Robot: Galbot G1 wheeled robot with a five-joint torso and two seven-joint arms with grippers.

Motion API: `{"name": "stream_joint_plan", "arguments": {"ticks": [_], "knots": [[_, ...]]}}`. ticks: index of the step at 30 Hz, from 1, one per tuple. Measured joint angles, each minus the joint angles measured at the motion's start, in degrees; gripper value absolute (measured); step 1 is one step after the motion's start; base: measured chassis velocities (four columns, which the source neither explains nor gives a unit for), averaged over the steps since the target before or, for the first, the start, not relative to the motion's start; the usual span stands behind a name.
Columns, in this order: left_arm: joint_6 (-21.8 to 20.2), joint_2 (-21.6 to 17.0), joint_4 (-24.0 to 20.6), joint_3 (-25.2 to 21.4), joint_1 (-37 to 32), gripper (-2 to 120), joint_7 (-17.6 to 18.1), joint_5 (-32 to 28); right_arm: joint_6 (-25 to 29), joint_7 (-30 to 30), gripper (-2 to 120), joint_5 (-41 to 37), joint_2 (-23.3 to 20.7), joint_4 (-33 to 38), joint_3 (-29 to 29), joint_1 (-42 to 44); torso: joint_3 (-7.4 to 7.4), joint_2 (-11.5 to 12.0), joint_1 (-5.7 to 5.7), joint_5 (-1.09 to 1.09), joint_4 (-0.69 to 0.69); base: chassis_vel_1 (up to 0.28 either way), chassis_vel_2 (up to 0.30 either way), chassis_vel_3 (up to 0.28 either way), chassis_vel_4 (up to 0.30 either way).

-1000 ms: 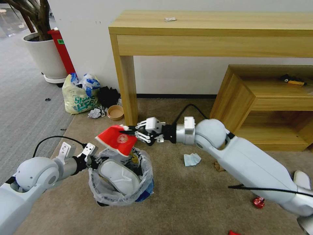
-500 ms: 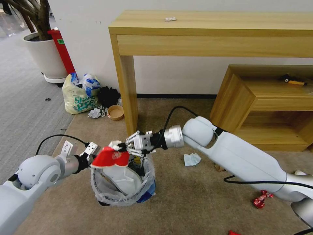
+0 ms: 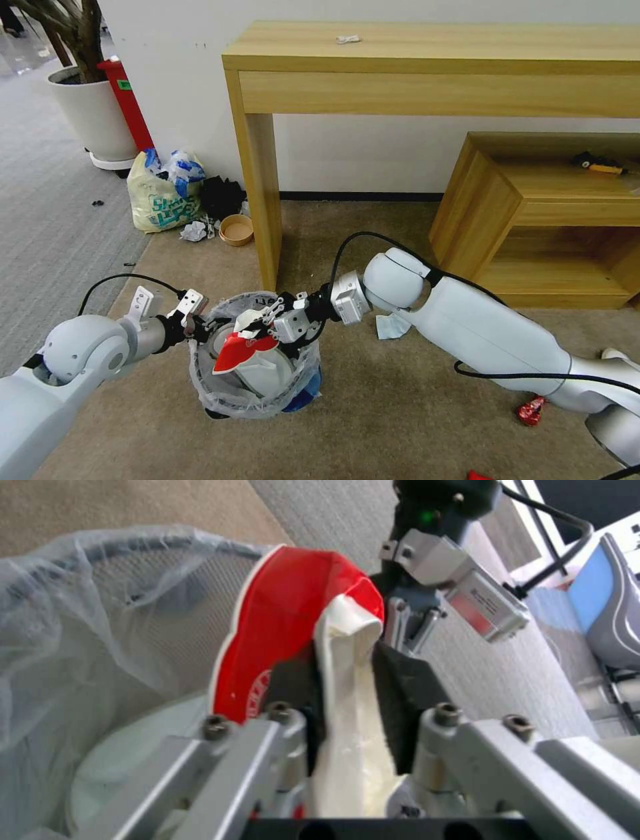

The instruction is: Pick up the trash bin and place the garbage on the floor into it.

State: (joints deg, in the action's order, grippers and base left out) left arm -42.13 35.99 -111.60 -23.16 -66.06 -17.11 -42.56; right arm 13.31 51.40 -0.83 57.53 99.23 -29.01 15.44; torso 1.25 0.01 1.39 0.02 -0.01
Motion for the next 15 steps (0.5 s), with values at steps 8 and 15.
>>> {"name": "stream_joint_plan", "arguments": {"ticks": [8,15], "knots": [[0.0,0.5,-0.2,-0.5,-0.8,0,0.8,0.4,-0.4,-2.4,54,-0.8,-0.6,0.0,1.8,0.7,0.0,0.0,0.0,0.0,0.0,0.0,0.0,0.0,0.0],[0.0,0.6,-0.5,-0.9,-1.3,0,0.6,0.4,-1.4,-4.1,80,-1.8,-0.8,-0.2,1.7,1.6,0.0,0.0,0.0,0.0,0.0,0.0,0.0,0.0,0.0]]}}
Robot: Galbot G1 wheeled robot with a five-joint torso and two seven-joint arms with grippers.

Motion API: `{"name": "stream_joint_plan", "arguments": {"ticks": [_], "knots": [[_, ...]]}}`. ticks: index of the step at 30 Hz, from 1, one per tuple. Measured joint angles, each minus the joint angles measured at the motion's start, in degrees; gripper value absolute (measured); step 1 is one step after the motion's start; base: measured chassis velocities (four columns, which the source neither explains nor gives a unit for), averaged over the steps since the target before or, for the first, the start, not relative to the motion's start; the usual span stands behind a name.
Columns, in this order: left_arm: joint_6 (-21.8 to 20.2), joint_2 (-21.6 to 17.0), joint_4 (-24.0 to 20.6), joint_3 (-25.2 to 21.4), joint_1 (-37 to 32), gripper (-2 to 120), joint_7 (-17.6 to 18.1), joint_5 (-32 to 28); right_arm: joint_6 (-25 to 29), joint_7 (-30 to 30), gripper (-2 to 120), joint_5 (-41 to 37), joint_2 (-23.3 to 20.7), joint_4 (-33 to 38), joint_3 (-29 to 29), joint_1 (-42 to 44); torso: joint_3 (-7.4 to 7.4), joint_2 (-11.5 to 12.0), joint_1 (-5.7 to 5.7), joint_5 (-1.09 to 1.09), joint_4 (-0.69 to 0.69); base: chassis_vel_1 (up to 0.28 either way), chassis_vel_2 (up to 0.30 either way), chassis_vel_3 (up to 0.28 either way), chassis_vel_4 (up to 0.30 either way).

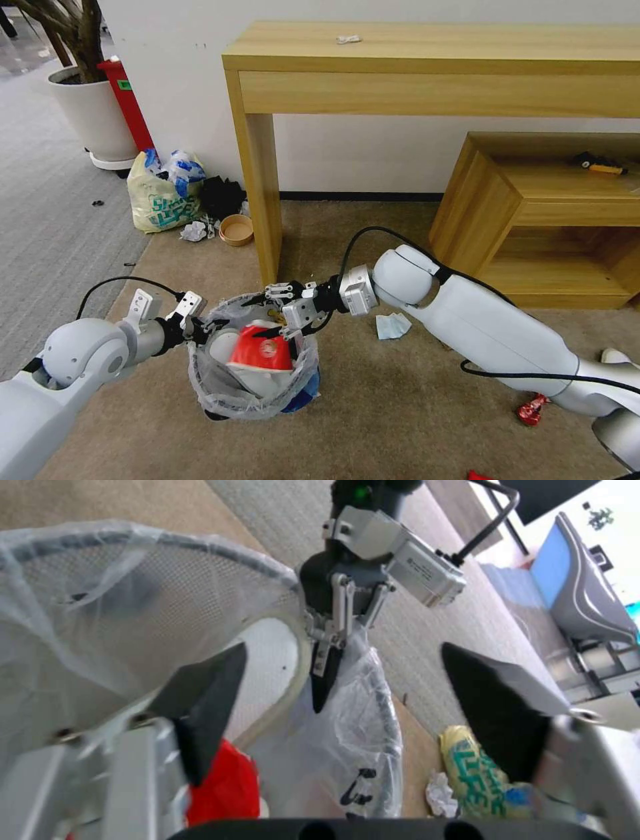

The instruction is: Pick up the trash bin and place the garbage on the floor into it.

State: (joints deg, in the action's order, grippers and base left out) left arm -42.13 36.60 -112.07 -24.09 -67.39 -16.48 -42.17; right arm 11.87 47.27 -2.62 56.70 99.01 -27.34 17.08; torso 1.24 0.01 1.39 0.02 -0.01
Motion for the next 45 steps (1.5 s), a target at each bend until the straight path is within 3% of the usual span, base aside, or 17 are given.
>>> {"name": "stream_joint_plan", "arguments": {"ticks": [5,7,16,17,22,24,25,33,42,45], "knots": [[0.0,0.3,0.1,-0.5,-0.2,0,0.1,0.0,-1.4,-3.6,98,-1.6,0.3,-0.1,0.8,0.7,0.0,0.0,0.0,0.0,0.01,0.0,0.0,0.0,0.0],[0.0,0.6,0.3,-0.8,-0.4,0,0.6,-0.2,-2.6,-5.5,100,-3.0,-0.2,0.1,1.6,1.6,0.0,0.0,0.0,0.01,0.01,0.0,0.0,0.0,0.0],[0.0,2.3,0.4,-3.0,-1.7,0,1.6,-0.3,-9.3,-16.1,100,-12.6,-4.2,1.3,8.3,10.1,-0.01,0.0,-0.01,-0.01,0.0,0.0,0.0,0.0,0.0],[0.0,3.1,0.5,-3.3,-1.7,0,2.4,-0.1,-10.8,-20.0,100,-17.0,-5.2,0.7,10.4,12.6,-0.01,0.0,-0.01,0.0,-0.01,0.0,0.0,0.0,0.0],[0.0,4.0,0.5,-3.8,-1.9,0,3.7,0.5,-13.8,-27.5,100,-24.2,-6.6,-0.1,13.3,16.1,0.0,0.0,0.0,-0.01,-0.01,0.0,0.0,0.0,0.0],[0.0,4.2,0.4,-4.0,-2.4,0,3.9,0.6,-17.5,-32.5,100,-28.8,-7.4,-1.0,15.1,18.2,-0.01,0.0,0.0,0.0,0.0,0.0,0.0,0.0,0.0],[0.0,4.3,0.3,-4.1,-2.7,0,4.1,0.7,-19.9,-35.1,100,-31.1,-7.7,-3.0,16.8,19.6,-0.01,0.0,-0.01,0.0,0.0,0.0,0.0,0.0,0.0],[0.0,5.0,-0.2,-4.7,-3.1,0,3.7,0.9,-23.5,-37.8,100,-32.6,-6.7,-17.6,21.9,24.3,-0.01,0.0,-0.01,-0.01,0.0,0.0,0.0,0.0,0.0],[0.0,4.7,-0.4,-5.2,-3.9,0,3.1,0.9,-25.0,-37.0,100,-33.7,-3.8,-28.8,22.1,25.2,0.0,0.0,-0.01,0.0,0.0,0.0,0.0,0.0,0.0],[0.0,4.4,-0.3,-5.5,-4.0,0,2.6,1.0,-25.9,-36.1,100,-33.7,-1.4,-35.6,21.1,23.3,0.0,0.0,0.0,0.01,0.01,0.0,0.0,0.0,0.0]]}}
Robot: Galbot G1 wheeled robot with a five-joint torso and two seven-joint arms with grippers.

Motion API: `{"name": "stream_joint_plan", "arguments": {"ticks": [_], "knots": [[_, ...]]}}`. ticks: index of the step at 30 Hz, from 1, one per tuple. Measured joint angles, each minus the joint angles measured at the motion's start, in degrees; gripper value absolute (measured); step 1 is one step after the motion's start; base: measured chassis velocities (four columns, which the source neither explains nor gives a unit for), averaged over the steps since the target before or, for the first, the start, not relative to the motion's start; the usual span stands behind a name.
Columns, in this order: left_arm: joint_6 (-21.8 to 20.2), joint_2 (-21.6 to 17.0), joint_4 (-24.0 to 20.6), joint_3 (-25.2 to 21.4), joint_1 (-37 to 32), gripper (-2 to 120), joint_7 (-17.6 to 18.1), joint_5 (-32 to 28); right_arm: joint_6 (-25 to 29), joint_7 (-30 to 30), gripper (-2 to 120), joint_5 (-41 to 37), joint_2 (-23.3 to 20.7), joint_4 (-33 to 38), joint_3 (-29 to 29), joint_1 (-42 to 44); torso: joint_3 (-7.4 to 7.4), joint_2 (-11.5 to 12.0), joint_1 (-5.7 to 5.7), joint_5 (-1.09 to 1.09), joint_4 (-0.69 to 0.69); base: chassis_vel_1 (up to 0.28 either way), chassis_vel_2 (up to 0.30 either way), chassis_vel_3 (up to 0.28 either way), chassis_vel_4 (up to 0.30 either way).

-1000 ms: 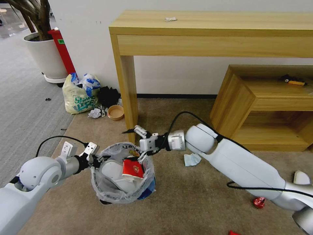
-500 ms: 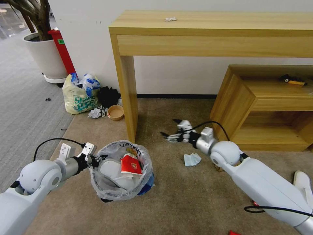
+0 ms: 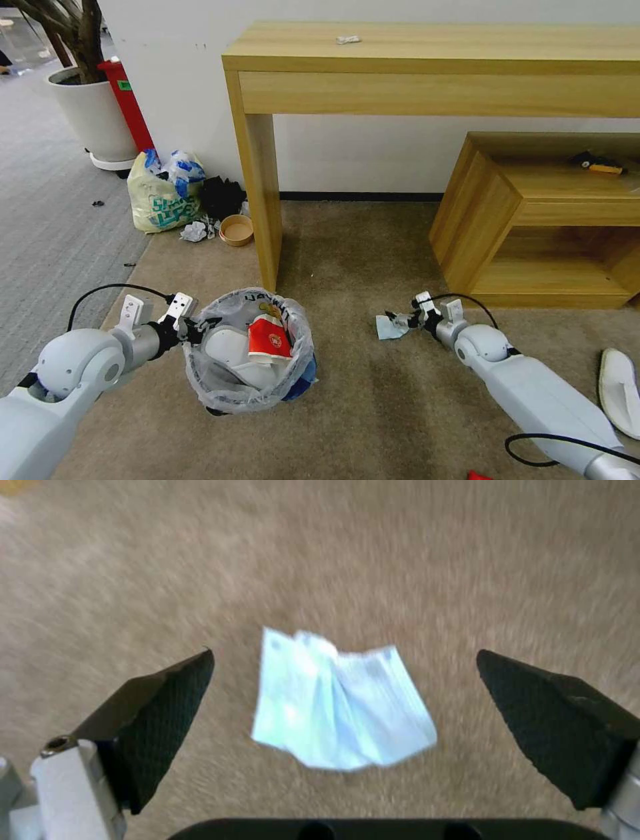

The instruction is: Pick up the trash bin and place the garbage on the floor into it.

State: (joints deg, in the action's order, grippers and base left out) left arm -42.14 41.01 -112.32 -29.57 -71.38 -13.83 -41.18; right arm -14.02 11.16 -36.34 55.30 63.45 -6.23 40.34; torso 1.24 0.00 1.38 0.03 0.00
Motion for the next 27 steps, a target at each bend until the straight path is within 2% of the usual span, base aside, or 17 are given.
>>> {"name": "stream_joint_plan", "arguments": {"ticks": [1,3,5,7,11,14,15,18,20,21,22,24,26,27], "knots": [[0.0,0.0,0.0,0.0,0.0,0,0.0,0.0,0.0,0.0,100,0.0,0.0,0.0,0.0,0.0,0.0,0.0,0.0,0.0,0.0,0.0,0.0,0.0,0.0],[0.0,-0.1,0.1,-0.1,0.0,0,-0.2,0.0,0.1,1.2,100,2.0,2.2,-5.5,-0.7,-1.9,0.0,0.0,0.0,0.0,0.0,0.0,0.0,0.0,0.0],[0.0,-0.1,0.1,-0.1,0.0,0,-0.3,0.0,0.4,1.5,100,2.6,2.7,-6.6,-0.9,-2.4,0.0,0.0,0.0,-0.01,0.0,0.0,0.0,0.0,0.0],[0.0,-0.2,0.3,-0.1,0.0,0,-0.7,0.0,1.3,3.1,100,4.6,4.8,-10.7,-1.4,-4.0,0.0,0.0,0.0,0.0,0.0,0.0,0.0,0.0,0.0],[0.0,-0.2,0.5,-0.1,0.2,0,-0.9,0.1,1.5,4.1,100,5.5,6.8,-13.6,-1.8,-5.1,0.0,0.0,0.0,0.0,0.01,0.0,0.0,0.0,0.0],[0.0,-0.6,0.7,-0.1,0.6,0,-1.3,0.1,1.6,4.5,96,6.5,10.9,-18.9,-2.3,-6.6,0.0,0.0,0.0,-0.01,0.0,0.0,0.0,0.0,0.0],[0.0,-0.6,0.7,-0.1,0.6,0,-1.3,0.1,1.6,4.5,96,6.5,10.9,-18.9,-2.3,-6.6,0.0,0.0,0.0,-0.01,0.0,0.0,0.0,0.0,0.0],[0.0,-1.0,0.7,-0.1,0.7,0,-2.3,0.1,2.4,4.9,81,7.2,13.7,-23.2,-2.4,-7.8,0.0,0.0,0.0,0.0,0.02,0.0,0.0,0.0,0.0],[0.0,-1.0,0.7,-0.1,0.7,0,-2.4,0.1,2.7,4.9,80,7.4,14.0,-23.7,-2.4,-7.9,0.0,0.0,0.0,0.0,0.02,0.0,0.0,0.0,0.0],[0.0,-1.1,0.6,-0.1,0.7,0,-2.8,0.1,3.0,5.0,73,7.7,14.4,-24.6,-2.3,-8.0,0.0,0.0,0.0,0.0,0.0,0.0,0.0,0.0,0.0],[0.0,-1.1,0.6,-0.1,0.7,0,-2.8,0.1,3.0,5.0,73,7.7,14.4,-24.6,-2.3,-8.0,0.0,0.0,0.0,0.0,0.0,0.0,0.0,0.0,0.0],[0.0,-1.3,0.6,-0.2,0.6,0,-3.6,0.4,3.6,4.9,61,7.9,14.5,-25.2,-2.2,-8.1,0.0,0.0,0.0,0.01,-0.01,0.0,0.0,0.0,0.0],[0.0,-1.3,0.6,-0.2,0.6,0,-3.7,0.5,3.6,4.8,58,7.9,14.5,-25.2,-2.1,-8.1,0.0,0.0,0.0,0.0,-0.01,0.0,0.0,0.0,0.0],[0.0,-1.3,0.7,-0.2,0.6,0,-3.7,0.6,3.8,4.4,52,7.9,14.5,-25.2,-2.1,-8.0,0.0,0.0,0.0,0.0,-0.01,0.0,0.0,0.0,0.0]]}}
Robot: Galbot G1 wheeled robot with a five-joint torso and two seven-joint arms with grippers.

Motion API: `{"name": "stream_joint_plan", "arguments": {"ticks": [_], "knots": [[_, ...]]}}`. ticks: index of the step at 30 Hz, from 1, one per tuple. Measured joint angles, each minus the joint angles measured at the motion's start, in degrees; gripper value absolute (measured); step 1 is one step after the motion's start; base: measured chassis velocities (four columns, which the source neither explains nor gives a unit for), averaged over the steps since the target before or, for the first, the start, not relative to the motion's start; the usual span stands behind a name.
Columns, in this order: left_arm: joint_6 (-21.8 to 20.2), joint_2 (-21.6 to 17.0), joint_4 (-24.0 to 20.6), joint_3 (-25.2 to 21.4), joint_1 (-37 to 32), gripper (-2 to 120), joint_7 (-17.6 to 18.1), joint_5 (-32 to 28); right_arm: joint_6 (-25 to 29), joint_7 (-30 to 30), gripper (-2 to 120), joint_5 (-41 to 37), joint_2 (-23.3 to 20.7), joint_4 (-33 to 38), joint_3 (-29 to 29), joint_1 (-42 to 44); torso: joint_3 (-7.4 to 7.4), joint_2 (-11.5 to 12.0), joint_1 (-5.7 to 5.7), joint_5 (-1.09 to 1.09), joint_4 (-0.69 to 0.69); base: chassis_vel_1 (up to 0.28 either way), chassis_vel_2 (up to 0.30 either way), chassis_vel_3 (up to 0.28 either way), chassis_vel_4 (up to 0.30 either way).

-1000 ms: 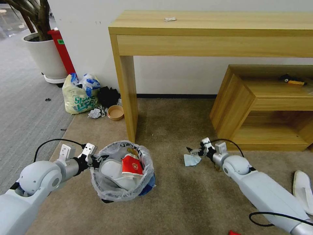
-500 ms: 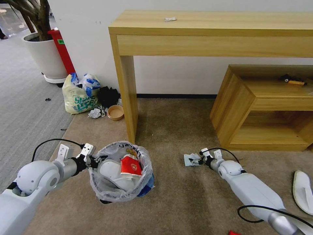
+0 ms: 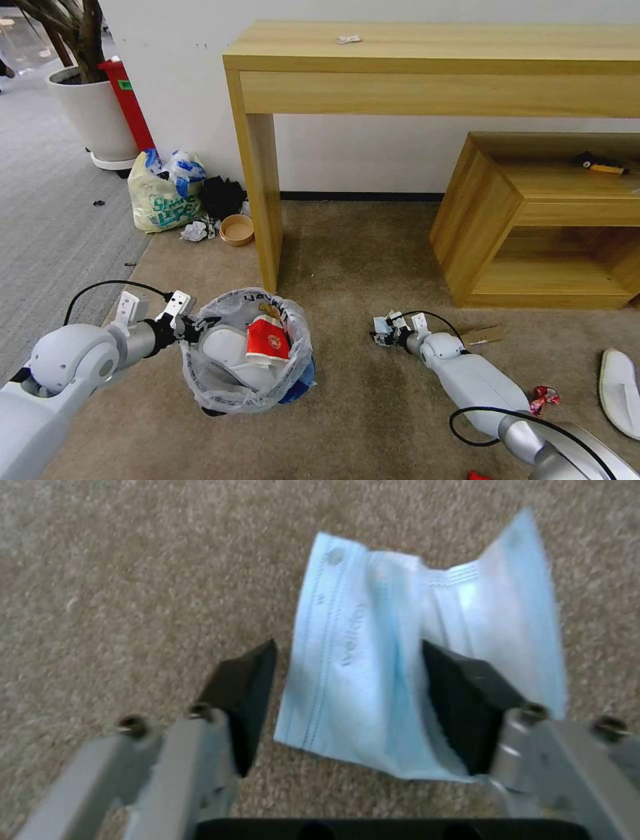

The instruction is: Pick up the trash bin and place the garbage on the floor into it.

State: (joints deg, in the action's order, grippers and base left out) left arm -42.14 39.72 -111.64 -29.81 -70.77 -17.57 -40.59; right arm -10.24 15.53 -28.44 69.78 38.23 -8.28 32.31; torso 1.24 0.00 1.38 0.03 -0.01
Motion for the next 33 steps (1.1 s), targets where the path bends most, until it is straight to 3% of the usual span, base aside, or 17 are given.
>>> {"name": "stream_joint_plan", "arguments": {"ticks": [14,21,25,27,29,31,33], "knots": [[0.0,0.0,-0.6,-0.5,-0.5,0,0.2,0.0,-0.1,-3.4,2,-0.4,-0.3,2.3,1.2,1.1,0.0,0.0,0.0,-0.01,0.0,0.0,0.0,0.0,0.0],[0.0,-0.1,-1.1,-1.2,-1.0,0,0.1,-0.1,0.6,-5.4,0,0.0,-2.1,7.0,3.0,2.3,0.0,0.0,0.0,-0.02,0.0,0.0,0.0,0.0,0.0],[0.0,-0.1,-1.4,-1.5,-1.3,0,0.1,-0.1,0.6,-6.2,0,0.4,-4.3,12.9,5.6,3.8,0.0,0.0,0.0,-0.02,0.01,0.0,0.0,0.0,0.0],[0.0,-0.1,-1.5,-1.7,-1.5,0,0.1,-0.1,-0.3,-7.0,0,0.0,-8.1,21.9,8.1,6.3,0.0,0.0,0.0,-0.01,-0.01,0.0,0.0,0.0,0.0],[0.0,-0.1,-1.5,-1.7,-1.5,0,0.1,-0.1,-0.6,-7.2,0,-0.3,-8.9,24.2,8.5,7.0,0.0,0.0,0.0,-0.01,-0.02,0.0,0.0,0.0,0.0],[0.0,0.0,-1.5,-1.7,-1.5,0,0.1,0.0,-2.3,-7.9,0,-2.4,-12.5,36.1,10.0,10.0,-0.01,0.0,0.0,0.0,-0.01,0.0,0.0,0.0,0.0],[0.0,0.0,-1.5,-1.7,-1.5,0,0.1,0.0,-2.6,-8.0,0,-2.8,-12.9,37.7,10.1,10.4,0.0,0.0,0.0,0.0,-0.01,0.0,0.0,0.0,0.0]]}}
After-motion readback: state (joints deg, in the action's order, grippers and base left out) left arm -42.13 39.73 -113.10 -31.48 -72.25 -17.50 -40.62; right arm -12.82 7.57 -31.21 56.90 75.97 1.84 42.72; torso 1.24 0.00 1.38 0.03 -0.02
